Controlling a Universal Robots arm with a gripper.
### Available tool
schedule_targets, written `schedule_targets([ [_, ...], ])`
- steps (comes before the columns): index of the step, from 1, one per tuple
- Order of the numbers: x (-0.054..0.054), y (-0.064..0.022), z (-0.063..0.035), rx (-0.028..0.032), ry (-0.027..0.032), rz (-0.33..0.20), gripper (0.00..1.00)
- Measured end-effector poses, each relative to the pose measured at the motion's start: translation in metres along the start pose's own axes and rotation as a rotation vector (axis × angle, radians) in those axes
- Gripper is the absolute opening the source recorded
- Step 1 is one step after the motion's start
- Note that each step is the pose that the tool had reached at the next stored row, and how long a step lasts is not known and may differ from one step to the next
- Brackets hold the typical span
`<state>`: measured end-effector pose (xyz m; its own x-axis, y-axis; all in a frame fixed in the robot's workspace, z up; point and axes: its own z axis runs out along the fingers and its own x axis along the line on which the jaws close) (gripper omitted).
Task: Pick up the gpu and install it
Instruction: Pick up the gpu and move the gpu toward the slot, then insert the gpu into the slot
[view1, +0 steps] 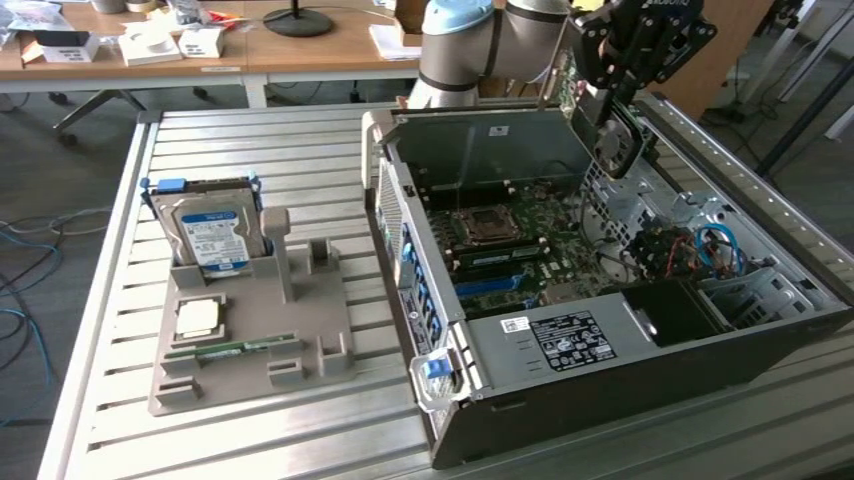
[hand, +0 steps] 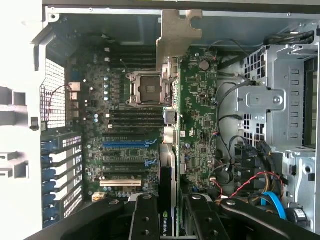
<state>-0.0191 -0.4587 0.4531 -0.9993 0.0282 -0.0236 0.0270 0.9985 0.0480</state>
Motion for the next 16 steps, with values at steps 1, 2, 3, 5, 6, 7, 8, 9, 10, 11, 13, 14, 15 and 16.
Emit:
schedule_targets([
  [1, 0.0, 0.0, 0.0006, 0.0002, 0.0001, 0.0, 0.26],
  [2, 0.0, -0.0001, 0.0016, 0.0004, 0.0001, 0.0, 0.26],
  [3, 0.0, -0.0002, 0.0027, 0.0003, 0.0001, 0.0, 0.26],
  [5, -0.0001, -0.0002, 0.0043, 0.0004, 0.0001, 0.0, 0.26],
  [6, -0.0001, -0.0003, 0.0044, 0.0004, 0.0001, 0.0, 0.26],
  [7, -0.0001, -0.0003, 0.0044, 0.0004, 0.0002, 0.0, 0.26],
  [8, -0.0001, -0.0003, 0.0045, 0.0003, 0.0001, 0.0, 0.26],
  [9, -0.0001, -0.0003, 0.0045, 0.0004, 0.0001, 0.0, 0.26],
  [10, -0.0001, -0.0003, 0.0045, 0.0003, 0.0001, 0.0, 0.26],
  [11, -0.0001, -0.0003, 0.0045, 0.0003, 0.0001, 0.0, 0.26],
  [13, -0.0001, -0.0003, 0.0045, 0.0003, 0.0001, 0.0, 0.26],
  [14, -0.0001, -0.0003, 0.0045, 0.0003, 0.0001, 0.0, 0.26],
  [15, -0.0001, -0.0003, 0.0045, 0.0003, 0.0001, 0.0, 0.26],
  [16, -0.0001, -0.0003, 0.0045, 0.0004, 0.0001, 0.0, 0.26],
])
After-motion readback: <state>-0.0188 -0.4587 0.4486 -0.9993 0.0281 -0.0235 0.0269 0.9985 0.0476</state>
